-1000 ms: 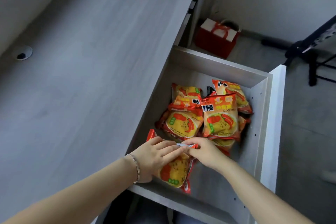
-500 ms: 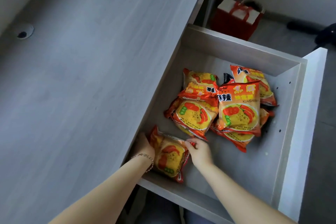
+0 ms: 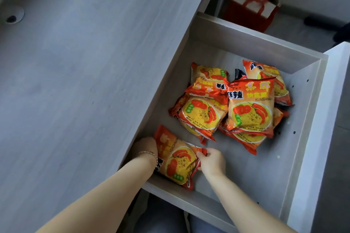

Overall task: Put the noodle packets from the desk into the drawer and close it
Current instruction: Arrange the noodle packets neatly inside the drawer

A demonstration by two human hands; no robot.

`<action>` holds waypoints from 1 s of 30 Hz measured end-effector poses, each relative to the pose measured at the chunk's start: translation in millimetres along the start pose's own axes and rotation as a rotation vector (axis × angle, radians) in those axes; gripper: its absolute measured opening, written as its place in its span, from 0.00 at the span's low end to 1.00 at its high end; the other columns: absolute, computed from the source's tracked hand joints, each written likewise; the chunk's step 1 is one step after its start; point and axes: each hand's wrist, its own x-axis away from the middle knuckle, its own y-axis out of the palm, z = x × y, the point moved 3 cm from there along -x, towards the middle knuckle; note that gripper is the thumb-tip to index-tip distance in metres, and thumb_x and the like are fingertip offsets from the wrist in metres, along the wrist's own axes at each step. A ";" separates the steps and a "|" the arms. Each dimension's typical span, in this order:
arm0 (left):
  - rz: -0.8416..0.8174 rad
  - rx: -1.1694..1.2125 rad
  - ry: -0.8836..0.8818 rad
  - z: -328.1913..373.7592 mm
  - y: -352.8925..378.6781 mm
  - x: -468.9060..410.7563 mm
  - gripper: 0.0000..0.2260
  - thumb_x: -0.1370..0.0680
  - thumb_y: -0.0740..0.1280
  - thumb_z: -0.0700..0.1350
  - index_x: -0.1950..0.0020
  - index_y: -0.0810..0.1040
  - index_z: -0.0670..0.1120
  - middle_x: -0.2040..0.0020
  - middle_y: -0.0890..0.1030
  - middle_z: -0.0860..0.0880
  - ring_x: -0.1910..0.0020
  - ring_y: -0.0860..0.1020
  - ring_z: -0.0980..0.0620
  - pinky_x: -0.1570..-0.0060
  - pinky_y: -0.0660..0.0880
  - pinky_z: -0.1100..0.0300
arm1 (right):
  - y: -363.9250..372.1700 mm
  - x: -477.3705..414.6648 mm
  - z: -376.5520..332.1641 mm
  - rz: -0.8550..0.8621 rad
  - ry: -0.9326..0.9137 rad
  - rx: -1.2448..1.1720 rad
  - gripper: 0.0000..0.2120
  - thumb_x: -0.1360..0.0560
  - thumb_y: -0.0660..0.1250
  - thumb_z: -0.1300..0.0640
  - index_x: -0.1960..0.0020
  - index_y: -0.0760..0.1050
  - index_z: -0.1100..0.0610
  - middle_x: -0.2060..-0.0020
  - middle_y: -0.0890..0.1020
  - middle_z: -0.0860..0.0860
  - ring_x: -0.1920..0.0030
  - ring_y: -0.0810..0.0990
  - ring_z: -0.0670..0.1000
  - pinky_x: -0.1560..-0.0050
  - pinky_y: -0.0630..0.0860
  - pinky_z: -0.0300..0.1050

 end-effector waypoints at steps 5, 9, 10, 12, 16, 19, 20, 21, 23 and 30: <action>0.152 -0.089 0.036 3.2 -9.3 4.6 0.17 0.18 0.52 0.36 0.29 0.61 0.34 0.33 0.71 0.37 0.37 0.75 0.43 0.41 0.73 0.56 | 16.0 7.1 -12.2 -0.055 -0.066 -0.082 0.06 0.24 0.64 0.60 0.59 0.75 0.58 0.66 0.79 0.53 0.72 0.79 0.51 0.76 0.72 0.32; 0.346 -0.368 0.401 3.1 -14.3 19.8 0.34 0.50 0.83 0.41 0.44 0.82 0.43 0.43 0.80 0.37 0.51 0.82 0.41 0.57 0.81 0.55 | 31.5 9.9 -29.9 -0.159 -0.168 -0.029 0.06 0.23 0.63 0.59 0.57 0.77 0.57 0.64 0.81 0.53 0.66 0.82 0.54 0.67 0.76 0.40; 0.265 -0.354 0.461 2.4 -14.1 23.3 0.36 0.47 0.82 0.42 0.40 0.79 0.47 0.35 0.75 0.39 0.42 0.79 0.42 0.49 0.79 0.55 | 32.9 9.1 -33.0 -0.181 -0.179 -0.007 0.06 0.23 0.62 0.59 0.55 0.78 0.58 0.62 0.82 0.54 0.64 0.83 0.56 0.64 0.78 0.42; 0.112 -0.230 0.500 -0.7 -1.3 19.6 0.33 0.28 0.69 0.38 0.26 0.61 0.55 0.22 0.50 0.46 0.24 0.52 0.43 0.29 0.61 0.53 | 32.2 7.5 -37.0 -0.254 -0.175 0.022 0.06 0.23 0.62 0.60 0.55 0.77 0.58 0.59 0.82 0.55 0.62 0.83 0.57 0.65 0.78 0.41; -0.007 -0.155 0.422 0.1 2.0 13.2 0.29 0.22 0.62 0.44 0.25 0.53 0.58 0.22 0.41 0.47 0.23 0.40 0.45 0.28 0.60 0.50 | 14.3 8.7 -36.0 -0.272 -0.052 -0.034 0.18 0.27 0.68 0.55 0.41 0.72 0.60 0.47 0.82 0.59 0.47 0.81 0.59 0.43 0.78 0.54; -0.057 -0.139 0.403 2.3 -1.9 13.0 0.30 0.23 0.64 0.45 0.25 0.54 0.56 0.22 0.45 0.46 0.23 0.45 0.44 0.28 0.61 0.50 | -3.7 18.6 -30.9 -0.232 0.203 -0.434 0.29 0.31 0.73 0.54 0.35 0.67 0.58 0.40 0.76 0.55 0.41 0.77 0.55 0.39 0.75 0.51; -0.045 -0.107 0.394 4.9 -5.1 14.3 0.29 0.23 0.64 0.45 0.25 0.56 0.55 0.23 0.49 0.46 0.24 0.50 0.43 0.28 0.62 0.50 | -9.7 22.8 -33.6 -0.257 0.281 -0.578 0.25 0.31 0.73 0.52 0.38 0.69 0.57 0.42 0.76 0.55 0.42 0.76 0.54 0.42 0.75 0.50; -0.015 -0.038 0.381 8.3 -8.5 15.5 0.26 0.23 0.64 0.45 0.26 0.60 0.53 0.24 0.54 0.46 0.25 0.56 0.44 0.29 0.63 0.51 | -15.3 24.7 -37.8 -0.269 0.337 -0.690 0.21 0.31 0.72 0.51 0.42 0.70 0.56 0.46 0.77 0.55 0.44 0.76 0.54 0.44 0.75 0.49; 0.064 0.177 0.344 15.9 -16.0 16.7 0.21 0.22 0.62 0.44 0.30 0.66 0.49 0.30 0.67 0.46 0.34 0.70 0.47 0.36 0.71 0.55 | -25.4 18.1 -43.5 -0.229 0.375 -0.852 0.17 0.28 0.70 0.50 0.45 0.70 0.56 0.51 0.77 0.56 0.46 0.77 0.54 0.46 0.75 0.49; 0.116 0.891 0.268 43.8 -52.1 29.0 0.25 0.25 0.67 0.48 0.29 0.65 0.47 0.33 0.74 0.47 0.36 0.74 0.49 0.43 0.70 0.61 | -40.8 5.2 -57.5 -0.158 0.295 -0.837 0.04 0.28 0.70 0.58 0.59 0.76 0.57 0.51 0.81 0.56 0.53 0.79 0.53 0.70 0.74 0.37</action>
